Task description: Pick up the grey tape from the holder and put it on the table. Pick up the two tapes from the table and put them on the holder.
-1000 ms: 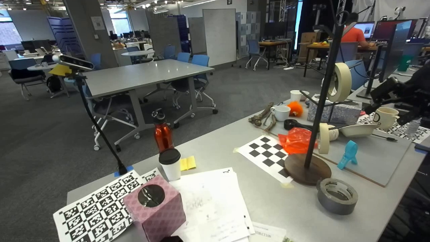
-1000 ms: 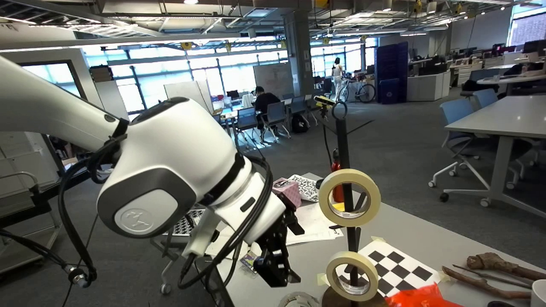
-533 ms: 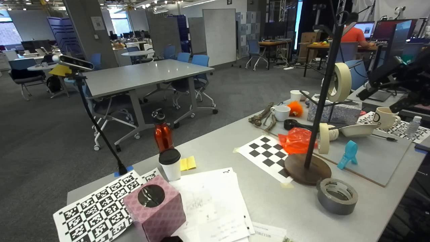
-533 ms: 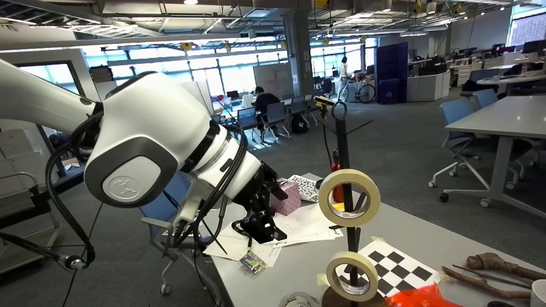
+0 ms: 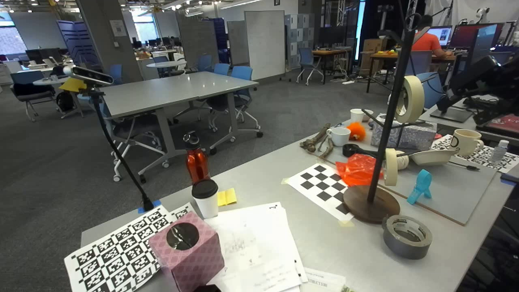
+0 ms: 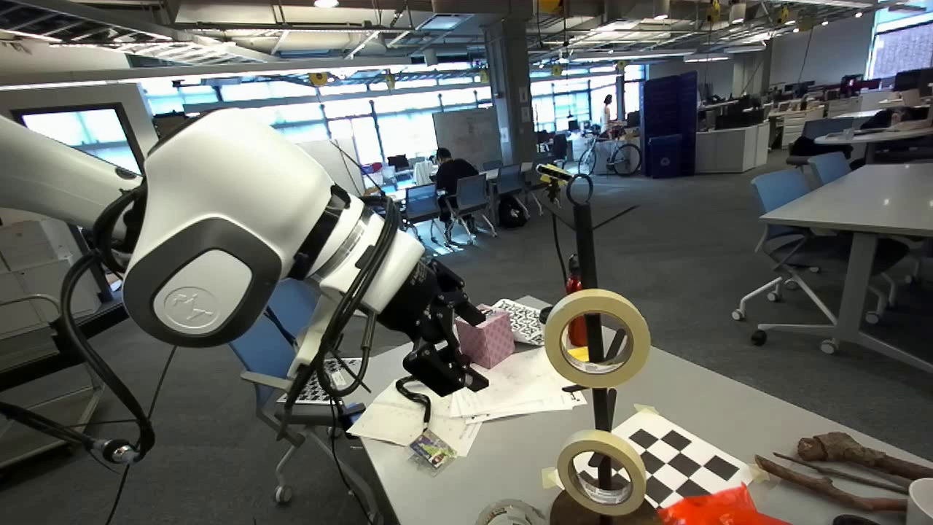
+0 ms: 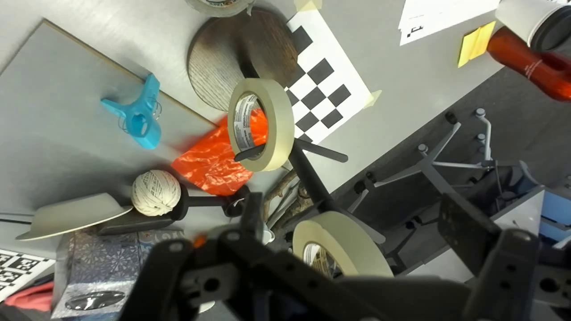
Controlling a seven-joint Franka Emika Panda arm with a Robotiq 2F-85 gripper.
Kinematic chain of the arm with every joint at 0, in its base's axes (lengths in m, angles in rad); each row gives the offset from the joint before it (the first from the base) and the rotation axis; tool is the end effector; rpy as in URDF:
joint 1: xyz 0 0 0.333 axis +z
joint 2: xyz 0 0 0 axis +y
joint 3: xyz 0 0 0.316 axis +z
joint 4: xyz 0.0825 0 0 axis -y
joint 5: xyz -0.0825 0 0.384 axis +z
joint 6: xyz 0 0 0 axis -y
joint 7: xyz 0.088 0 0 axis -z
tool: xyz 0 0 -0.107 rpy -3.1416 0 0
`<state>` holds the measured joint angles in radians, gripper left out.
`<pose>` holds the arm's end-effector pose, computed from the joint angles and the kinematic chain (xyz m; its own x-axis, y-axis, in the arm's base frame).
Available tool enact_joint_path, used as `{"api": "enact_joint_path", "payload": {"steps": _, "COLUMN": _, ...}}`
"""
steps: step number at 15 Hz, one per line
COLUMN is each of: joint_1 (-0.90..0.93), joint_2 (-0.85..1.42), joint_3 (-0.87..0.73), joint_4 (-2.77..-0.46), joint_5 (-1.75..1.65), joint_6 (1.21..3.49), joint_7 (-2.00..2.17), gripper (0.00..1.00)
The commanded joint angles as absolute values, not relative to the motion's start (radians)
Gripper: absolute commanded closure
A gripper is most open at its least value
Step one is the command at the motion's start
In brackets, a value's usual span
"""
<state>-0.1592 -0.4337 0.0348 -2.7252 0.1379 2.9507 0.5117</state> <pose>0.4153 -0.0610 0.4319 0.5585 -0.6722 0.4860 -0.5617 -0.7376 -0.3747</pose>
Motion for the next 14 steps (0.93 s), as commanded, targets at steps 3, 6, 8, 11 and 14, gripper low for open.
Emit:
{"api": "enact_joint_path", "payload": {"steps": 3, "joint_1": -0.185, "joint_2": -0.45, "joint_3": 0.062, "joint_4": -2.738, "joint_5": 0.158, "joint_6": 2.953, "joint_7": 0.493, "gripper": 0.0}}
{"api": "enact_joint_path", "payload": {"steps": 6, "joint_1": -0.186, "joint_2": -0.457, "joint_3": 0.062, "joint_4": -2.744, "joint_5": 0.158, "joint_6": 2.953, "joint_7": 0.493, "gripper": 0.0}}
{"api": "enact_joint_path", "payload": {"steps": 8, "joint_1": -0.187, "joint_2": -0.457, "joint_3": 0.063, "joint_4": -2.745, "joint_5": 0.157, "joint_6": 2.953, "joint_7": 0.493, "gripper": 0.0}}
{"api": "enact_joint_path", "payload": {"steps": 11, "joint_1": -0.187, "joint_2": -0.458, "joint_3": 0.063, "joint_4": -2.745, "joint_5": 0.157, "joint_6": 2.953, "joint_7": 0.493, "gripper": 0.0}}
{"api": "enact_joint_path", "payload": {"steps": 14, "joint_1": -0.187, "joint_2": -0.458, "joint_3": 0.063, "joint_4": -2.745, "joint_5": 0.157, "joint_6": 2.953, "joint_7": 0.493, "gripper": 0.0}}
